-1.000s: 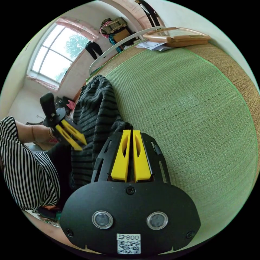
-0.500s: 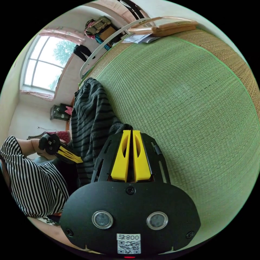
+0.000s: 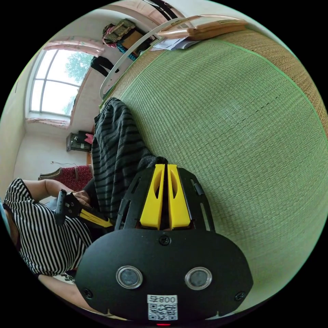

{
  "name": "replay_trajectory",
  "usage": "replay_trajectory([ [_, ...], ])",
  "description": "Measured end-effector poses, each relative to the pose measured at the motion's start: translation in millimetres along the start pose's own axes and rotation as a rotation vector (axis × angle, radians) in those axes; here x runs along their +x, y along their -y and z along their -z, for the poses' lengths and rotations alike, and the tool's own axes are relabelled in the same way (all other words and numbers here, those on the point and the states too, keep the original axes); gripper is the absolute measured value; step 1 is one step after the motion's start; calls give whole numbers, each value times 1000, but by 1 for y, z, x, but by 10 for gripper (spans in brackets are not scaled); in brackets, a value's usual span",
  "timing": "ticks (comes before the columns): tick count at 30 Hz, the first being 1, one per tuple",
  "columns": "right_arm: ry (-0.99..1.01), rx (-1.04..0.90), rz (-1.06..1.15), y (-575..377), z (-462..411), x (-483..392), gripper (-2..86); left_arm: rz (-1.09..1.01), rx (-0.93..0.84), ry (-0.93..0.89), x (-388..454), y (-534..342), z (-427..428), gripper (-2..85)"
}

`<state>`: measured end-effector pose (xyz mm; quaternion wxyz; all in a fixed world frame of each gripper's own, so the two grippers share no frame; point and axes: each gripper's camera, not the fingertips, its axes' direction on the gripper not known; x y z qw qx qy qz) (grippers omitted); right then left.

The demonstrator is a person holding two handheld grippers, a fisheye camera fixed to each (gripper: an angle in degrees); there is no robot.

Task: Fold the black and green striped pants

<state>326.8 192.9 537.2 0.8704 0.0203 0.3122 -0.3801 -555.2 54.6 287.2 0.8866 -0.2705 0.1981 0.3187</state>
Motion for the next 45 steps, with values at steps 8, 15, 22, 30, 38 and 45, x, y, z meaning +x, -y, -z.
replay_trajectory([
  [8,-181,32,-38,-61,22,8,-2,-72,100,-13,-1,54,3,5],
  [15,-168,255,-101,-190,25,-32,-3,-64,24,8,5,54,-30,1],
  [22,-271,197,-263,-247,-48,-19,-3,-29,24,-39,-5,51,-29,0],
  [30,-334,222,-351,-288,-70,-23,1,408,341,201,-121,16,37,0],
  [38,-414,217,-407,-320,-108,-19,2,637,399,203,-172,-22,36,1],
  [45,-269,239,-308,-353,-142,-56,2,870,299,391,-146,-103,14,0],
])
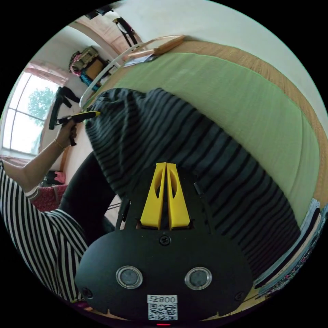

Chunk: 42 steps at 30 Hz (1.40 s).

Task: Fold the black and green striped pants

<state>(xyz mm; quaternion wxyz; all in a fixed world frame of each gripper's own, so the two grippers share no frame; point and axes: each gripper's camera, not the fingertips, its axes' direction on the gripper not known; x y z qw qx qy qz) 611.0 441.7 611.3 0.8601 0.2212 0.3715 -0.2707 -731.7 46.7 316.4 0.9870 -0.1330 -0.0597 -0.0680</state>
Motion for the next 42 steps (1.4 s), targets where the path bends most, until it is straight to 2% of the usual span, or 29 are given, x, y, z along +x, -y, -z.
replay_trajectory([
  [1,-6,-34,15,-11,-12,-7,2,11,-56,29,-4,-10,-13,0],
  [3,-33,-139,38,-27,-40,-10,2,28,-28,-33,-7,-21,-23,0],
  [6,4,-82,-52,-52,-51,6,1,75,-62,-50,3,-16,-33,0],
  [10,7,-82,-61,-83,-55,19,1,-54,-52,46,51,-19,-46,0],
  [12,20,-98,-93,-99,-68,29,1,-50,-82,54,63,-22,-61,0],
  [16,112,54,-123,-131,-52,45,1,-102,11,-4,101,-24,-61,0],
  [19,48,-105,-106,-154,-91,57,1,-153,-45,-89,139,-21,-90,0],
  [21,148,-33,-188,-170,-95,77,2,-159,-176,-147,159,-17,-125,1],
  [23,215,-3,-224,-183,-93,93,3,-132,-166,-144,180,-12,-139,1],
  [27,176,131,-318,-233,-71,129,6,-232,-98,-294,229,0,-144,2],
  [30,160,260,-470,-288,-54,170,15,-362,-97,-420,296,15,-162,5],
  [35,116,457,-794,-392,-39,236,66,-676,-164,-595,474,39,-216,20],
  [37,78,528,-948,-443,-38,258,91,-775,-183,-614,539,45,-234,28],
  [42,50,599,-1103,-515,-44,289,110,-1022,-226,-553,707,55,-283,53],
])
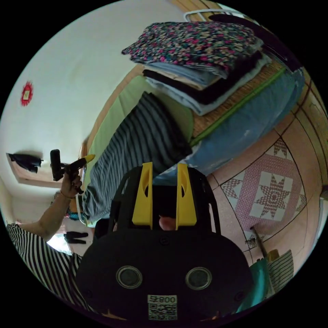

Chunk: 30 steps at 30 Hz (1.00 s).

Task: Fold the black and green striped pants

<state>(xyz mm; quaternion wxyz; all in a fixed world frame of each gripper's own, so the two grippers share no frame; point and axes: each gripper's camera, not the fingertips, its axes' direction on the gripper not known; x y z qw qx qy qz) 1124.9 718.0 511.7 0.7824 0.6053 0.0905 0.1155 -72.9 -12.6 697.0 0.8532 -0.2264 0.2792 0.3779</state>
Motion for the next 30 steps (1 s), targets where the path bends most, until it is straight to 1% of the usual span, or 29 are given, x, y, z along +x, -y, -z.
replay_trajectory([
  [2,-6,14,-25,0,2,19,114,-64,-61,21,12,60,-44,60],
  [5,25,0,-54,5,-5,48,118,-105,-116,51,21,123,-94,66],
  [7,94,5,-69,9,-10,66,118,-114,-156,68,25,154,-123,71],
  [14,199,15,-76,17,-18,103,120,-205,-289,155,46,247,-229,89],
  [17,220,16,-78,19,-20,114,118,-222,-355,158,52,275,-271,95],
  [20,244,17,-74,19,-19,125,111,-269,-383,170,62,292,-300,88],
  [25,262,12,-72,18,-17,139,95,-253,-418,126,66,314,-327,53],
  [30,264,-10,-52,15,-13,145,70,-304,-428,164,79,329,-341,29],
])
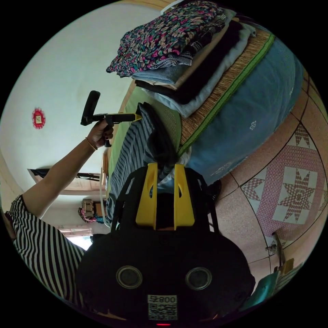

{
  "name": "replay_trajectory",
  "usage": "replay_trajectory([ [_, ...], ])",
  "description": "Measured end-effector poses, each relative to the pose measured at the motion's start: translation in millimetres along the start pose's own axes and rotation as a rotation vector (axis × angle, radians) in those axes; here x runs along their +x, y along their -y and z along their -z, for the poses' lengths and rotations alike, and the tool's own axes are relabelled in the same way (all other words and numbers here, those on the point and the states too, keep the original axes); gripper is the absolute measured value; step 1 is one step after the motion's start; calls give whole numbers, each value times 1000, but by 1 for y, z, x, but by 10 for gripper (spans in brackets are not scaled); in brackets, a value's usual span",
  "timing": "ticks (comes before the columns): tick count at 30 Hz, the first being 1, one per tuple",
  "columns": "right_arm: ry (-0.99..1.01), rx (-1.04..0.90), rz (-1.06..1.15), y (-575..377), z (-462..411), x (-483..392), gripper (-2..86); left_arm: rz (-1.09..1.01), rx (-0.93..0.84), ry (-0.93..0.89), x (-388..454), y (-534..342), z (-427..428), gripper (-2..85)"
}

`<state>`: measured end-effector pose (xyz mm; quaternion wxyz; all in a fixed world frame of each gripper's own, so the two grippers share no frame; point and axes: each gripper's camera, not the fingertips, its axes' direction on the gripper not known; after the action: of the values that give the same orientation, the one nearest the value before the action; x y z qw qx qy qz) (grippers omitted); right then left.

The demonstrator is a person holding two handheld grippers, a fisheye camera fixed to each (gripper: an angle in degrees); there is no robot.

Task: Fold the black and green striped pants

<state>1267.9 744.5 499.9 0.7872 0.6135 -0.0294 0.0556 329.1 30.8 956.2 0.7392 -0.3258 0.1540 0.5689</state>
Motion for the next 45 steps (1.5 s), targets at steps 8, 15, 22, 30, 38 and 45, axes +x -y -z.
replay_trajectory([
  [8,10,19,16,-9,8,-4,49,-48,7,13,12,10,17,21],
  [15,19,40,58,-21,17,-27,40,-66,29,23,22,-7,46,20],
  [22,71,76,143,-38,29,-69,37,-98,103,22,26,-65,105,23],
  [30,127,68,353,-61,34,-159,28,-108,261,0,19,-182,187,24],
  [38,210,-31,642,-98,4,-282,21,-37,471,-41,-11,-380,269,18],
  [45,265,-234,825,-135,-60,-378,18,141,608,-112,-55,-554,293,15],
])
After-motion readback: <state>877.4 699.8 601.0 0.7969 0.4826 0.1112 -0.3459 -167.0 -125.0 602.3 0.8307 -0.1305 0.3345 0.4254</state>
